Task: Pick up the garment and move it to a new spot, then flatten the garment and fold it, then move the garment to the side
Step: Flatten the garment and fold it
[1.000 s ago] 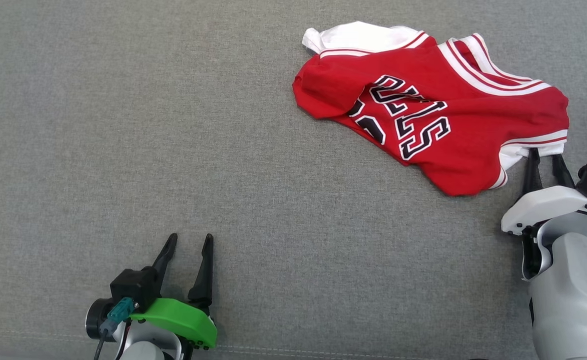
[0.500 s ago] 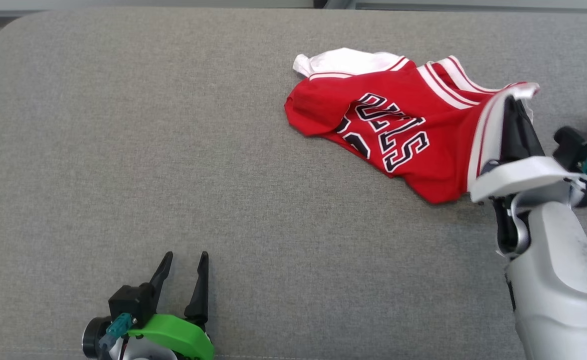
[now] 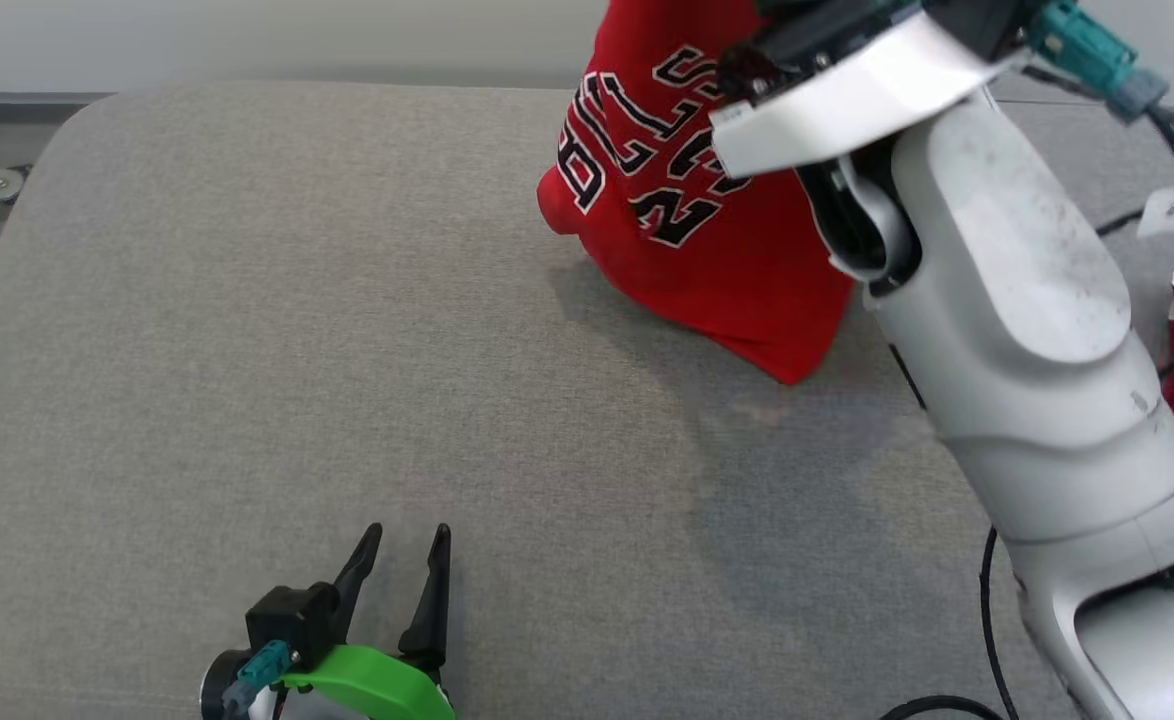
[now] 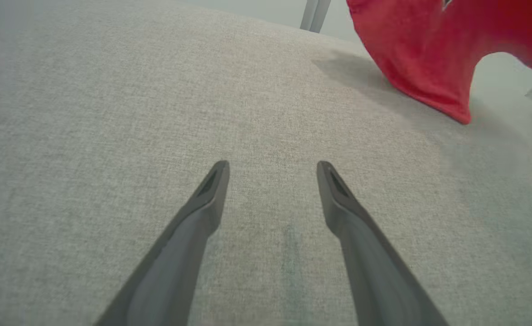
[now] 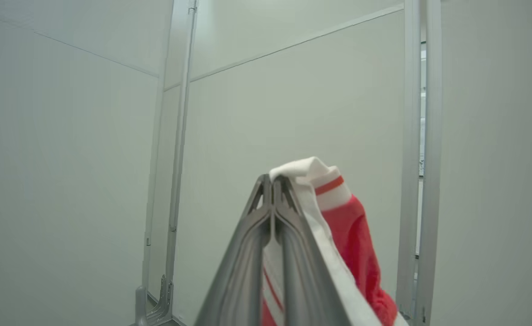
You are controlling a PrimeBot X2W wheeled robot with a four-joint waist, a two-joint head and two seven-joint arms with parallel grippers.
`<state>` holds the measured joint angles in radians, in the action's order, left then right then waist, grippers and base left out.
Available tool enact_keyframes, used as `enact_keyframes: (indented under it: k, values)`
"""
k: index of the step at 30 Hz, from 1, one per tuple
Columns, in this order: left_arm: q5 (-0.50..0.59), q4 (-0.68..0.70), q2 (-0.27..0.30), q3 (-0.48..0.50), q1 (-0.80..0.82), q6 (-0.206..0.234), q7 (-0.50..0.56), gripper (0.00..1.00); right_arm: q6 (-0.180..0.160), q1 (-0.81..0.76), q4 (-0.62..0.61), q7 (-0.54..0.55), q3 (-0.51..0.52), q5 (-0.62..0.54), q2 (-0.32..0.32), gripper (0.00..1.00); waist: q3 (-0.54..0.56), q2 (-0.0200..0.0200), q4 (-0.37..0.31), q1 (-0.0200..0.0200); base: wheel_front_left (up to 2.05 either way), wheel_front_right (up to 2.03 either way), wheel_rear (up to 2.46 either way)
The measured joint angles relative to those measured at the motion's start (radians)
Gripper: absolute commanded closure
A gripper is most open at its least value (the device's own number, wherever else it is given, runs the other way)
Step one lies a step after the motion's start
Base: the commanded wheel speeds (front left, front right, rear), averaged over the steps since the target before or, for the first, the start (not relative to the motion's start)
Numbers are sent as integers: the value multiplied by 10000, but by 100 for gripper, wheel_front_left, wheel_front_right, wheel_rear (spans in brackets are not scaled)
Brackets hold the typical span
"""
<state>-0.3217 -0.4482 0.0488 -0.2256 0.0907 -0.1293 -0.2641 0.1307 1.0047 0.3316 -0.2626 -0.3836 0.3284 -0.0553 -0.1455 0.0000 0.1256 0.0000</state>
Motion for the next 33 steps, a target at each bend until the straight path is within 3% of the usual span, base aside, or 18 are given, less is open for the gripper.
enact_keyframes:
  k: [5,9,14,22,23,24,28,33]
  values:
    - [-213,-123,6,-61,-158,19,-2,0,0,1441,221,0,-159,393,56,100,-8,0,663,0,0,0,0]
    - [-297,-165,10,-29,-379,65,-2,0,0,1743,403,-2,345,556,67,100,7,0,1156,0,0,0,0]
    - [-355,-155,12,-4,-435,130,0,0,8,1334,1317,-2,1628,-593,10,100,-51,0,1330,0,0,0,0]
    - [-201,-33,8,-52,83,128,0,0,8,-1030,4823,-2,4105,-2769,-1584,100,-402,0,893,0,0,0,0]
    - [-169,-4,8,-61,119,105,0,0,8,-1317,5323,0,4353,-2964,-1724,67,-441,0,831,0,0,0,0]
    - [-136,29,8,-56,140,104,0,0,8,-1634,5722,2,4596,-3047,-1755,0,-471,0,764,0,0,0,0]
    - [13,125,6,52,151,69,-2,0,8,-2436,6031,4,5135,-3214,-1536,0,-478,0,477,0,0,0,0]
    - [165,205,4,140,104,50,-2,0,8,-3995,5101,2,5283,-3001,-978,0,-271,0,51,0,0,0,0]
